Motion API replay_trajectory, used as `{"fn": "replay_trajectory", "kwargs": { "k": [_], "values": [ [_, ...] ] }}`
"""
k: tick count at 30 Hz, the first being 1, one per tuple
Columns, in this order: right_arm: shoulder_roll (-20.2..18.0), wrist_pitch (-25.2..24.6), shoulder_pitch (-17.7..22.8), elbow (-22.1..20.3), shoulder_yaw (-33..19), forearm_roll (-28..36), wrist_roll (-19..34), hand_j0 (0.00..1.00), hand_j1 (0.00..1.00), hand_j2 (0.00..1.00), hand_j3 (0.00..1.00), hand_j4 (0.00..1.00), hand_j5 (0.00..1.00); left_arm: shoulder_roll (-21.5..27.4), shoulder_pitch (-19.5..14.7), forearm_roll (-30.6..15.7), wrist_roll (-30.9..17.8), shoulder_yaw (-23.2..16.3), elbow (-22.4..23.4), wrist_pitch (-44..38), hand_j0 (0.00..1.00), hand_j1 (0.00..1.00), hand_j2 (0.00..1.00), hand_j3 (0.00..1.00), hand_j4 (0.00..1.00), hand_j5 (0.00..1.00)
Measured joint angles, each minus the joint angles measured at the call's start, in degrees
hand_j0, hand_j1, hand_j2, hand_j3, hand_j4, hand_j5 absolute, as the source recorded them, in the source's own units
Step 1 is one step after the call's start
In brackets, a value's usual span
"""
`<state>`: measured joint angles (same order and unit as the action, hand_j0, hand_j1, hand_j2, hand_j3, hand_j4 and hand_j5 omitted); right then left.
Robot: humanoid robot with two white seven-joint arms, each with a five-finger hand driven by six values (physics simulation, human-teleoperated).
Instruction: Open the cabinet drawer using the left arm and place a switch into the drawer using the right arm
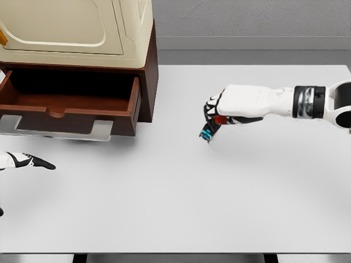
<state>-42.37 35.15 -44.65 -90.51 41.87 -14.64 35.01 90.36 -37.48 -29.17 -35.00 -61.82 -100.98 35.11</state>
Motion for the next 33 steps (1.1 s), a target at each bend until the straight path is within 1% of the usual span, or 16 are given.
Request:
{"fn": "replay_trajectory", "kwargs": {
  "k": [5,14,19,20,23,24,28,32,33],
  "values": [
    [4.3,0.0,-1.8,2.5,-0.1,0.1,0.0,0.28,0.28,0.28,0.28,0.28,0.28,0.0,-0.1,0.0,0.0,0.0,0.0,0.0,1.00,1.00,1.00,1.00,1.00,1.00],
    [8.4,0.0,-7.3,3.2,0.0,1.9,0.0,0.28,0.28,0.28,0.28,0.28,0.28,0.1,-0.1,0.0,0.0,0.0,0.0,0.0,1.00,1.00,1.00,1.00,1.00,1.00],
    [11.4,0.0,-9.9,4.2,0.3,2.1,0.0,0.28,0.28,0.28,0.28,0.28,0.28,0.0,0.0,0.0,0.0,0.0,0.0,0.0,1.00,1.00,1.00,1.00,1.00,1.00],
    [12.1,0.0,-10.9,4.5,0.3,2.1,0.0,0.28,0.28,0.28,0.28,0.28,0.28,0.0,-0.2,0.1,0.0,0.0,0.0,0.0,1.00,1.00,1.00,1.00,1.00,1.00],
    [14.3,0.0,-12.0,5.8,0.6,2.1,0.0,0.28,0.28,0.28,0.28,0.28,0.28,0.0,0.0,0.0,0.0,0.0,0.0,0.0,1.00,1.00,1.00,1.00,1.00,1.00],
    [15.0,0.0,-13.3,6.0,0.9,2.1,0.0,0.28,0.28,0.28,0.28,0.28,0.28,-0.1,-0.2,0.1,0.0,0.0,0.0,0.0,1.00,1.00,1.00,1.00,1.00,1.00],
    [17.5,0.0,-15.5,6.4,2.2,2.1,0.0,0.28,0.28,0.28,0.28,0.28,0.28,-0.1,0.0,0.0,0.0,0.0,0.0,0.0,1.00,1.00,1.00,1.00,1.00,1.00],
    [20.0,0.1,-19.8,6.6,3.5,2.0,-0.1,0.28,0.28,0.28,0.28,0.28,0.28,-0.1,0.0,0.0,0.0,0.0,0.0,0.0,1.00,1.00,1.00,1.00,1.00,1.00],
    [20.7,0.1,-20.0,6.7,4.0,2.1,-0.1,0.29,0.29,0.29,0.29,0.29,0.29,-0.1,0.0,0.0,0.0,0.0,0.0,0.0,1.00,1.00,1.00,1.00,1.00,1.00]
  ]
}}
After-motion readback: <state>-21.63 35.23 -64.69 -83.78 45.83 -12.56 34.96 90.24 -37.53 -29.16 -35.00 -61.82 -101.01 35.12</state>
